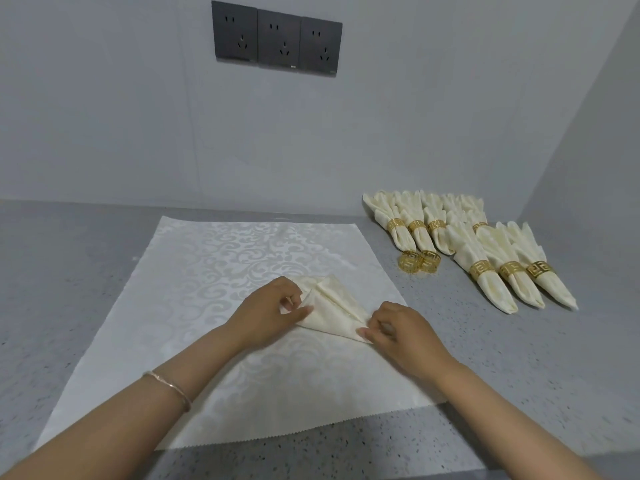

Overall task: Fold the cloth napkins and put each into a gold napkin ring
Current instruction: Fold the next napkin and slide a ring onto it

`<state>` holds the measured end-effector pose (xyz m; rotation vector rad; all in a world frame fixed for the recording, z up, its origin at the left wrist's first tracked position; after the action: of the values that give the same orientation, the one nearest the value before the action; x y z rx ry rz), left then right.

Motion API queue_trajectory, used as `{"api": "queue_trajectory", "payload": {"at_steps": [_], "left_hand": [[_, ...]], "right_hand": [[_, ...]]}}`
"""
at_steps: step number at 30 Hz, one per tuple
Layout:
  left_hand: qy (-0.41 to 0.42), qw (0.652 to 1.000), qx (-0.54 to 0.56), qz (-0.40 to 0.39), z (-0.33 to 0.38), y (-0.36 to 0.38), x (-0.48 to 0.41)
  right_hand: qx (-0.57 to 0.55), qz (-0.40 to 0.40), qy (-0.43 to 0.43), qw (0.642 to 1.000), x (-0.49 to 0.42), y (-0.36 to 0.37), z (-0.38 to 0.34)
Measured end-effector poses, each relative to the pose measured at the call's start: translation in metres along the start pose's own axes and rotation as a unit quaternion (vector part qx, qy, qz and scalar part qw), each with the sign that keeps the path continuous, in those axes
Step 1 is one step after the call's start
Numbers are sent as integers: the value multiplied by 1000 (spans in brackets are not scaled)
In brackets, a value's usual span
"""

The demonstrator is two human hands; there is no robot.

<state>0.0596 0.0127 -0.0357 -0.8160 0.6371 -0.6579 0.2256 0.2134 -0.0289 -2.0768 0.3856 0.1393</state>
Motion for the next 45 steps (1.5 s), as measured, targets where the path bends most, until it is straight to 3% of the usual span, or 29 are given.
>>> {"api": "queue_trajectory", "payload": {"at_steps": [9,13,16,22,28,33,36,39,41,43,45], "left_hand": [[-39,998,-39,38,4,10,-2],[95,977,-188,30,1,19,-11],[138,964,-228,-28,-1,24,-16],[90,977,-174,-86,-7,31,-21],[44,988,-93,-115,-4,27,-22],[21,990,-71,-120,-2,22,-25],[8,988,-63,-140,4,17,-23],[4,988,-76,-132,13,7,-19],[11,997,-38,-73,20,-4,-14],[52,998,-24,8,27,-19,-7],[102,991,-59,68,31,-32,-2]], "right_hand": [[-16,-22,32,999,-16,5,1],[-10,-58,28,998,-20,8,1],[12,-61,13,998,-21,8,1],[74,-69,-46,994,-19,8,-4],[135,-134,-77,979,-19,20,-19],[230,-48,-105,966,-40,39,-29],[267,11,-77,961,-43,51,-34],[198,37,-50,978,-42,47,-35],[139,82,-32,986,-45,37,-29],[-42,82,50,995,-52,21,-27],[-262,60,147,952,-59,3,-29]]}}
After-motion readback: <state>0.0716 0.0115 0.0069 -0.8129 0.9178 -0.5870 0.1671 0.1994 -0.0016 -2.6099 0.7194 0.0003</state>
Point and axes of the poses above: each hand's wrist, its own x-axis away from the middle knuckle, its own y-axis out of the palm, z = x × y, the point moved 1 cm from there along -x, towards the middle knuckle, and after that the axes turned 9 degrees about -x, right-handed, at the moved point
